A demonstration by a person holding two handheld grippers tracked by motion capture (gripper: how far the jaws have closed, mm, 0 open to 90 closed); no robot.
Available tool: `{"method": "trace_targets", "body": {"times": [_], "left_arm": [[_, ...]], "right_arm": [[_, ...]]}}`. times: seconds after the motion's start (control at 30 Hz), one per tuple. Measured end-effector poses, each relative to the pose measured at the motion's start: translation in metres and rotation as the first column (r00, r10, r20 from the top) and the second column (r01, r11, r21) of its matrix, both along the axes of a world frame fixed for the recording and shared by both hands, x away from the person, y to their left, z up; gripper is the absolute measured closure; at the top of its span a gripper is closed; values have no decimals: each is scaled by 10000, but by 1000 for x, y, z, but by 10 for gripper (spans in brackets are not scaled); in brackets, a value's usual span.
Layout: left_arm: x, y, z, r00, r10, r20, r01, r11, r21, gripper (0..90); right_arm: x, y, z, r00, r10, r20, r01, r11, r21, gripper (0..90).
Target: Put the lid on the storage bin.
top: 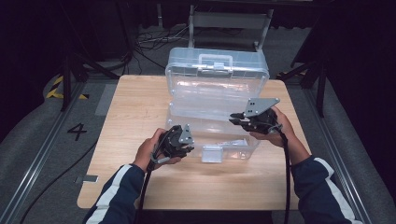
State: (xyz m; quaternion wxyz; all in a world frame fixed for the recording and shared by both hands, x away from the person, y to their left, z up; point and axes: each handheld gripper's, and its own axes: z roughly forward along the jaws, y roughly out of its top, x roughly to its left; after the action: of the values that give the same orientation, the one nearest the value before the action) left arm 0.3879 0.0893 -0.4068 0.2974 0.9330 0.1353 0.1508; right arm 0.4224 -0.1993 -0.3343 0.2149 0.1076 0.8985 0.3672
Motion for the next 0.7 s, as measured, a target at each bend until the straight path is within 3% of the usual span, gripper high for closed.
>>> {"method": "trace_targets", "body": {"times": [0.2, 0.3, 0.47, 0.53, 0.7], "left_arm": [[-7, 11, 8, 9999, -45, 152, 51, 9992, -399, 620], [-12, 21, 17, 9996, 37, 280, -14, 9967, -816, 605], [-16, 43, 27, 9973, 491, 549, -421, 9917, -1216, 601], [-15, 49, 27, 9937, 858, 718, -772, 9903, -1156, 606], [-9, 64, 22, 9896, 1299, 617, -1226, 9864, -1096, 645]], "right_arm": [[-3, 0, -3, 9998, -59, 169, 57, 9999, 93, 806], [-3, -1, -3, 9998, -97, 159, 94, 9997, 208, 806], [-4, -1, -4, 9998, -72, 199, 67, 9997, 230, 806], [-4, -1, -4, 9998, -95, 184, 89, 9995, 298, 806], [-5, -1, -5, 9997, -159, 161, 152, 9991, 403, 803]]}}
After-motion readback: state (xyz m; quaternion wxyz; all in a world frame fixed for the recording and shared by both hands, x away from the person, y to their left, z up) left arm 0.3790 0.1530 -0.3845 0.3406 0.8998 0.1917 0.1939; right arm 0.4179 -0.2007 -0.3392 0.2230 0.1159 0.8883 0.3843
